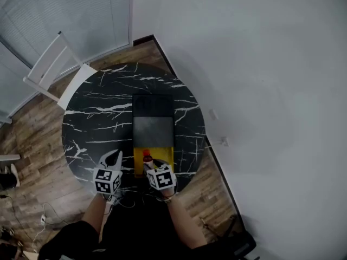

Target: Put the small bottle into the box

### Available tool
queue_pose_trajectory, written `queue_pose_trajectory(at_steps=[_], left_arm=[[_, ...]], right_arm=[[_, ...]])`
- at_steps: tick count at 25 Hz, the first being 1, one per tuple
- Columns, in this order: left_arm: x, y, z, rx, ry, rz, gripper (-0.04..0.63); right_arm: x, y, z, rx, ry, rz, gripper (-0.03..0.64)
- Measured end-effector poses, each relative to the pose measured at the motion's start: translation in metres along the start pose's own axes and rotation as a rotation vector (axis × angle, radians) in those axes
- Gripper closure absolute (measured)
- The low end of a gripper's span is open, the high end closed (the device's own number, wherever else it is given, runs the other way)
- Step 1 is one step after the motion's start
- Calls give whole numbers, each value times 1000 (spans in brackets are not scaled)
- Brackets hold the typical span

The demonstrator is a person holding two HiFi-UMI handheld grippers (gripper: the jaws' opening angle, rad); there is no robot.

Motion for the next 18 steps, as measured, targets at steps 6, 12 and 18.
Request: queue_pose_trajectory(at_steps=[6, 12, 18], left_arm=[[8, 17, 1, -15, 14, -31, 598], [13, 26, 0, -26, 25, -58, 598], [17, 34, -4, -28, 35, -75, 598]], right_arm=[[-7, -1, 25, 9, 77, 45, 437], [-17, 4, 39, -2, 100, 80, 437], [-20, 9, 50, 8, 103, 106, 437]])
Point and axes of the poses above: the fingertips, and each gripper's own axes: z forward along the fingers, y to its left, x out of its underside, the point moved 10 cm from there along -z, backward along the fingers, and after that the axes turned 5 degrees about x, right-handed, at the moved point
